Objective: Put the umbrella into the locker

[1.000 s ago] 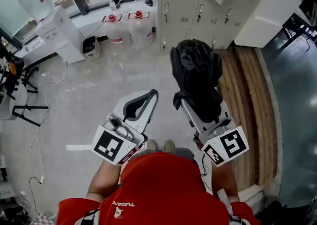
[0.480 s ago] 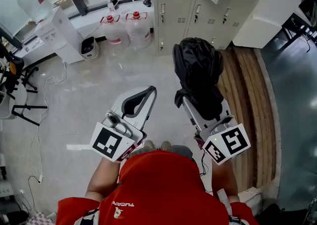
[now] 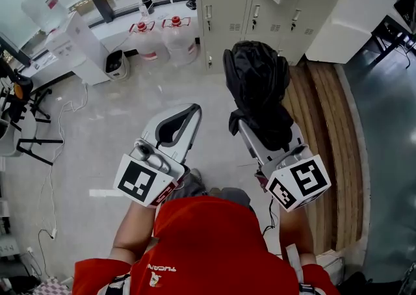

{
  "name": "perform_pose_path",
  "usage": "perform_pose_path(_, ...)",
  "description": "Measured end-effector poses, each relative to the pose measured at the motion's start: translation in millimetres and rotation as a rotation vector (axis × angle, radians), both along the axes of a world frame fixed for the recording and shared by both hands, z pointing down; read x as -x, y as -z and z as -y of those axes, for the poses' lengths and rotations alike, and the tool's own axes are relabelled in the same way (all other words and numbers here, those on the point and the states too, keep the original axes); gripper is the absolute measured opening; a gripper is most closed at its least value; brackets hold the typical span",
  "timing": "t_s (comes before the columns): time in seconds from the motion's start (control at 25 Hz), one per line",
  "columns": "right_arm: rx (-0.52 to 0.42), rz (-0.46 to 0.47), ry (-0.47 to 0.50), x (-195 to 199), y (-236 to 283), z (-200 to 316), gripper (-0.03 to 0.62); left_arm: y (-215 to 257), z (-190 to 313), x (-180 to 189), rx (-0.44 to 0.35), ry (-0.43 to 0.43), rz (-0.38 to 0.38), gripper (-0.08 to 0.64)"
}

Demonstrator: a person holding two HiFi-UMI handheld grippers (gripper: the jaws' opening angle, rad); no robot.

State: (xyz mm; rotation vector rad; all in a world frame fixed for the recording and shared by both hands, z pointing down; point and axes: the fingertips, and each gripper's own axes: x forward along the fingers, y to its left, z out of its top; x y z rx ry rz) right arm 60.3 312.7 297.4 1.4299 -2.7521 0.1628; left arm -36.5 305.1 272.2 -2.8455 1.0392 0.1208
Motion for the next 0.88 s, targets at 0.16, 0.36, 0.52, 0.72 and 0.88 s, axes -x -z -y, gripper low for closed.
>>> perform_pose_path(0.16, 0.003, 0.0, 0.004, -3, -2, 16, 0.209, 0, 17, -4, -0.01, -0.001, 0.0, 0.005)
perform_pose_path(0.36, 0.009, -0.015, 0.006, 0, -5, 48, 0.209, -4, 50, -1, -0.012, -0.004, -0.01, 0.005)
perform_pose_path(0.52, 0.009, -0.024, -0.01, 4, -3, 88, 0.209, -2, 90, 3, -0.017, -0.024, -0.025, 0.005)
perform_pose_path(0.72, 0.021, -0.036, -0.036, 12, 0, 148, 0.209, 2, 154, 12, -0.016, -0.038, -0.018, 0.005)
perform_pose_path(0.88, 0.021, -0.047, -0.058, 21, 5, 200, 0.209, 8, 207, 20, -0.036, -0.067, -0.029, 0.005)
